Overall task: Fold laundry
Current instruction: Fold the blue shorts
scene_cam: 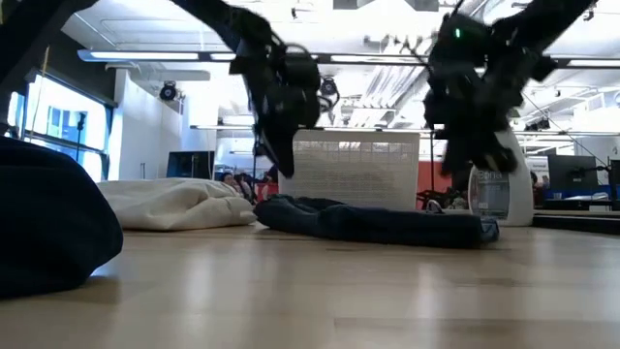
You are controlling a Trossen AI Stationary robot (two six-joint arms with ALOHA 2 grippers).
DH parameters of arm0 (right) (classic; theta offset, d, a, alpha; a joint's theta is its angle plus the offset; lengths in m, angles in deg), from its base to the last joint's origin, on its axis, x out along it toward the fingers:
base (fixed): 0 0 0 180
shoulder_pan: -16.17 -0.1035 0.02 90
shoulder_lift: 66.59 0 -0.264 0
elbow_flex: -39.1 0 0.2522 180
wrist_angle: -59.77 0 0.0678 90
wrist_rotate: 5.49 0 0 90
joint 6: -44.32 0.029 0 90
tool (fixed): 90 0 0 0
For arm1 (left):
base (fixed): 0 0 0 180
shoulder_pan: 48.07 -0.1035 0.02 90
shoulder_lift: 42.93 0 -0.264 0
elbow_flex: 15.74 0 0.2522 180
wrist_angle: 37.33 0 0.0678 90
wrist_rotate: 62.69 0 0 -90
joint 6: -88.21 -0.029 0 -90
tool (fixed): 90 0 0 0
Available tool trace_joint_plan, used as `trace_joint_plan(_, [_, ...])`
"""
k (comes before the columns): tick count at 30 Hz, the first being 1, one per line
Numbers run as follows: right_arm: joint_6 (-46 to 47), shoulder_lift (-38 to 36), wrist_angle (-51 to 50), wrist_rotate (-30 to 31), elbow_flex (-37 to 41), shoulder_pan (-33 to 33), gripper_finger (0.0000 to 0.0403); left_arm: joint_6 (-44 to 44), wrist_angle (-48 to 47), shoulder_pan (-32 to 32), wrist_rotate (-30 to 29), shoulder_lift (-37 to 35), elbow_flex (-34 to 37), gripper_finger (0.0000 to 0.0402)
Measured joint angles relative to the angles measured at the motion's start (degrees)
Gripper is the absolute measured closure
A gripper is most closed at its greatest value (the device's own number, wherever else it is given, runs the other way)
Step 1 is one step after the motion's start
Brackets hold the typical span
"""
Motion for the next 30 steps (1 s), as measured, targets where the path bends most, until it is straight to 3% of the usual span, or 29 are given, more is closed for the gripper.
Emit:
trace_joint_plan(5, [-5.7, -3.9, 0.8, 6.8, -5.6, 4.1, 0.0402, 0.0, -6.4, 0.3, 0.0, -3.7, -0.7, 0.0373])
trace_joint_plan(8, [-10.7, -3.1, 0.8, 7.7, -8.0, 7.7, 0.0394, 3.8, -8.3, -0.5, -0.2, -4.5, -0.5, 0.0369])
trace_joint_plan(14, [-14.8, 1.1, 1.9, 7.6, -8.7, 13.6, 0.0326, 12.8, 3.5, -2.7, 6.2, -4.3, 3.9, 0.0297])
trace_joint_plan(19, [-14.3, 3.8, 3.1, 2.3, -8.7, 14.9, 0.028, 19.9, 17.6, -4.8, 5.0, -3.5, 9.0, 0.0212])
trace_joint_plan(22, [-14.8, 4.2, 3.4, -1.1, -8.7, 15.0, 0.0267, 21.3, 16.6, -5.9, 3.5, -3.5, 10.5, 0.0178])
trace_joint_plan(25, [-15.2, 4.2, 3.2, -3.3, -8.7, 15.0, 0.0261, 20.3, 15.7, -5.7, -1.2, -3.4, 12.4, 0.0165])
trace_joint_plan(30, [-15.2, 4.1, 3.1, -3.9, -8.7, 15.0, 0.026, 20.7, 19.2, -5.0, -2.2, -1.7, 15.9, 0.0163])
